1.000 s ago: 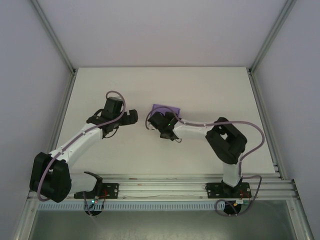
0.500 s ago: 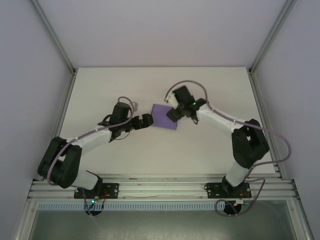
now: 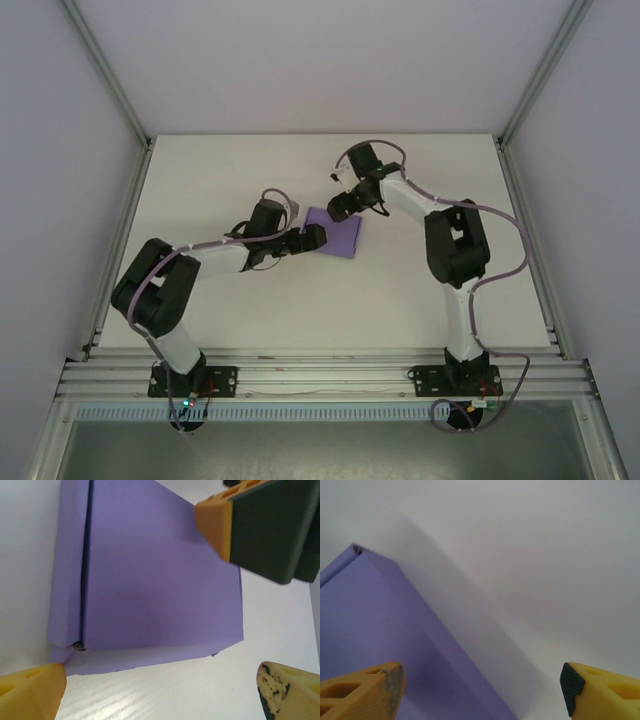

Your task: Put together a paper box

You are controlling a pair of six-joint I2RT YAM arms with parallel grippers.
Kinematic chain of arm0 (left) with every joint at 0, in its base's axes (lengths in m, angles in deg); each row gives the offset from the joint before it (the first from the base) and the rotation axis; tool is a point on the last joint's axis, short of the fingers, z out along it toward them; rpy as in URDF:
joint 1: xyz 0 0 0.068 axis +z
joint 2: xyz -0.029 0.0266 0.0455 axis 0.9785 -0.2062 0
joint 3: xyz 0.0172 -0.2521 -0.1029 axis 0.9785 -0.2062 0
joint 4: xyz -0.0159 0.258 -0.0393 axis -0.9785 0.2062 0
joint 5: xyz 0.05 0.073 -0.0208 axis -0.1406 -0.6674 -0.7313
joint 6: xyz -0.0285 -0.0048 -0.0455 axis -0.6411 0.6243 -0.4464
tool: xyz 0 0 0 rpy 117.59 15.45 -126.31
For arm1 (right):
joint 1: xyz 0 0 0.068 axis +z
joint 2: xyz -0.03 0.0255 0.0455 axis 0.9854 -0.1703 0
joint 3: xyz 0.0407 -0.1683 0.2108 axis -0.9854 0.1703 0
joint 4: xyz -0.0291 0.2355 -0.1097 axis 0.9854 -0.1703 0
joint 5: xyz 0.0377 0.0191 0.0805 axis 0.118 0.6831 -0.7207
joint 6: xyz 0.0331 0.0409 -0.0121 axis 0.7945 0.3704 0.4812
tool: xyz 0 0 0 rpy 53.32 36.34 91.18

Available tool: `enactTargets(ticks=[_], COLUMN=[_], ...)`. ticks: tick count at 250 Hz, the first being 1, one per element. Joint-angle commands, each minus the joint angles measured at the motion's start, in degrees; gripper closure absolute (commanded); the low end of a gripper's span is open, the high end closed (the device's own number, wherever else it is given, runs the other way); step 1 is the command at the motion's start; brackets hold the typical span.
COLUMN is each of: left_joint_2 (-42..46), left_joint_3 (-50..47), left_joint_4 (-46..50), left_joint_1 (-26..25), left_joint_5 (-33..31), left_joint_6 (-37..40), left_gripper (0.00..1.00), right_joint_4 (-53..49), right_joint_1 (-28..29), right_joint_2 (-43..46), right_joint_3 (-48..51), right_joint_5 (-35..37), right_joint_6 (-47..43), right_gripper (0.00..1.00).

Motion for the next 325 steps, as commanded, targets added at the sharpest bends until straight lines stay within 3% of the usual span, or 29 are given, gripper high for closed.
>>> enactTargets(ticks=[1,66,103,150,203,224,249,276,325], left_joint_2=[-2.2,-7.3,-9.81,-11.21,-14.6,-15.29,-15.86,-16.3,-17.01], left_joint_3=[2.2,4.89,6.45,7.54,9.43,10.17,9.3,8.81,9.02], left_joint_4=[-3.15,-4.04,-6.2,-7.51,-6.89,-5.02,-6.68,-4.85,-2.28], left_joint_1=[-0.1,-0.1,-0.1,-0.1,-0.95,-2.14,-4.4,-6.8,-9.0], left_joint_5=[1.21,1.93,3.36,2.9,-2.12,-5.23,-7.93,-12.18,-18.29], left_joint_6=[-0.49,-0.48,-2.11,-4.63,-11.79,-15.34,-20.36,-24.58,-27.95], left_gripper=[0.04,0.14,0.25,0.31,0.44,0.55,0.6,0.72,0.88], right_joint_4=[-5.98,-19.92,-21.6,-22.72,-21.3,-19.71,-18.3,-17.38,-16.69], right_joint_1=[-0.26,-0.23,-0.24,-0.18,0.81,1.49,1.75,1.98,2.65], right_joint_2=[-1.34,-9.44,-11.9,-13.42,-14.57,-15.0,-15.86,-16.63,-16.5], right_joint_3=[-2.99,-11.37,-13.52,-14.28,-11.13,-9.87,-9.46,-9.47,-8.35], right_joint_5=[-3.94,-10.52,-10.49,-15.0,-18.69,-19.55,-21.09,-23.22,-23.56], right_joint_6=[0.31,-3.54,-4.11,-4.86,-2.69,-2.66,-2.46,-3.01,-4.96], right_gripper=[0.19,0.26,0.31,0.43,0.5,0.51,0.52,0.54,0.54])
